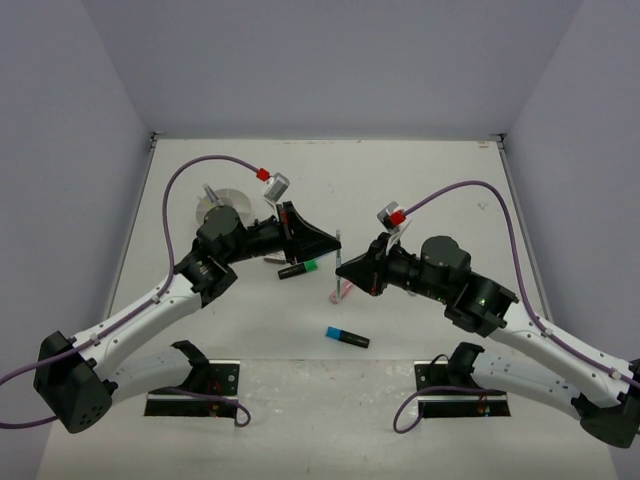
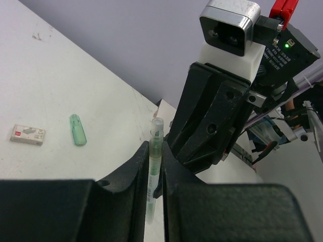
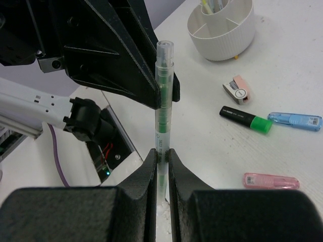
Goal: Sort the stationery into containers
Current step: Close the pen cap on the pen.
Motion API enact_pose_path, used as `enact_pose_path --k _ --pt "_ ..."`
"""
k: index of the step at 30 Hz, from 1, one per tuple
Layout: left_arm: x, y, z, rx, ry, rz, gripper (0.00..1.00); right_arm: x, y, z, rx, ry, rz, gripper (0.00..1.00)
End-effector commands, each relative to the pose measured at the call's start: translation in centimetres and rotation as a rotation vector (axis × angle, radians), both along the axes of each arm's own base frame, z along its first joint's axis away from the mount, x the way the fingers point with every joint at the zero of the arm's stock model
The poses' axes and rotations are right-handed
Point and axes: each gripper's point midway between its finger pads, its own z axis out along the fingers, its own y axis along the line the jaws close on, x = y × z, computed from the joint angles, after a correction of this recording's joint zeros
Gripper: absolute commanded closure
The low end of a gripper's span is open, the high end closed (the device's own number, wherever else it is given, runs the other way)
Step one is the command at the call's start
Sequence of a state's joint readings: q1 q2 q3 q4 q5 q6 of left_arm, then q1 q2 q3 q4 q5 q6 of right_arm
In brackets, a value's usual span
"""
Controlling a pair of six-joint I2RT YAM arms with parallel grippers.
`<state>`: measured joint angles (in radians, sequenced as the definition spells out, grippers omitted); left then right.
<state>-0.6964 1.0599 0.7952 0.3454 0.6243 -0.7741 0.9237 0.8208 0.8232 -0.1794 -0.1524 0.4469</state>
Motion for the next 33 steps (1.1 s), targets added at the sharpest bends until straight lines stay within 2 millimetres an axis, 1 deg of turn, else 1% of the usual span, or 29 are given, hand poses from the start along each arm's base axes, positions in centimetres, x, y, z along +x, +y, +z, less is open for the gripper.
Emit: enact_pose_path --k 1,4,7,14,17,19,20,24,25,27,28,30,32,33 --pt "-1.6 -0.2 -0.7 0.032 0.001 -0.060 0.87 0.6 0.3 4.8 0.137 -0.137 -0.006 1.00" --pt "-1.2 -0.2 -0.8 0.042 0.000 -0.042 0.87 0.5 0.5 4.5 0.137 -0.128 0.004 1.00" --pt "-0.7 -0.1 -1.0 0.063 0.001 -0.014 0.83 0.5 0.4 4.4 0.139 -0.126 0.004 1.00" --pt "-0.4 0.2 -0.7 0.066 -0.017 0.013 0.77 0.5 0.3 4.4 0.140 -0.128 -0.002 1.00" --pt "-0.6 0.2 -0.5 0.057 -0.029 0.009 0.83 0.4 0.5 4.3 0.139 -0.124 0.006 1.00" --pt "-0.8 0.2 -0.2 0.044 -0.038 -0.004 0.96 0.3 0.6 4.3 0.142 -0.121 0.014 1.00" --pt "-0.9 0.2 -0.2 0.040 -0.040 -0.010 1.00 0.3 0.6 4.3 0.142 -0.120 0.018 1.00" --pt "-1.7 0.0 0.6 0.009 -0.077 -0.060 1.00 0.0 0.7 4.1 0.137 -0.121 0.038 1.00" --pt "-2.0 0.1 0.8 -0.002 -0.095 -0.073 1.00 -0.1 0.8 4.3 0.146 -0.130 0.045 0.89" --pt "-2.4 0.3 1.4 -0.022 -0.131 -0.086 1.00 -0.1 1.1 4.2 0.155 -0.135 0.055 0.57" --pt "-2.8 0.3 1.7 -0.033 -0.151 -0.098 1.00 -0.2 1.2 4.1 0.157 -0.134 0.062 0.54" --pt "-3.2 0.5 2.3 -0.053 -0.178 -0.109 1.00 -0.3 1.6 4.0 0.158 -0.125 0.079 0.51" --pt "-3.5 0.6 2.9 -0.073 -0.201 -0.119 1.00 -0.3 1.9 4.0 0.160 -0.119 0.090 0.51" --pt "-3.7 0.7 3.2 -0.084 -0.209 -0.123 1.00 -0.3 2.0 4.1 0.164 -0.119 0.095 0.55"
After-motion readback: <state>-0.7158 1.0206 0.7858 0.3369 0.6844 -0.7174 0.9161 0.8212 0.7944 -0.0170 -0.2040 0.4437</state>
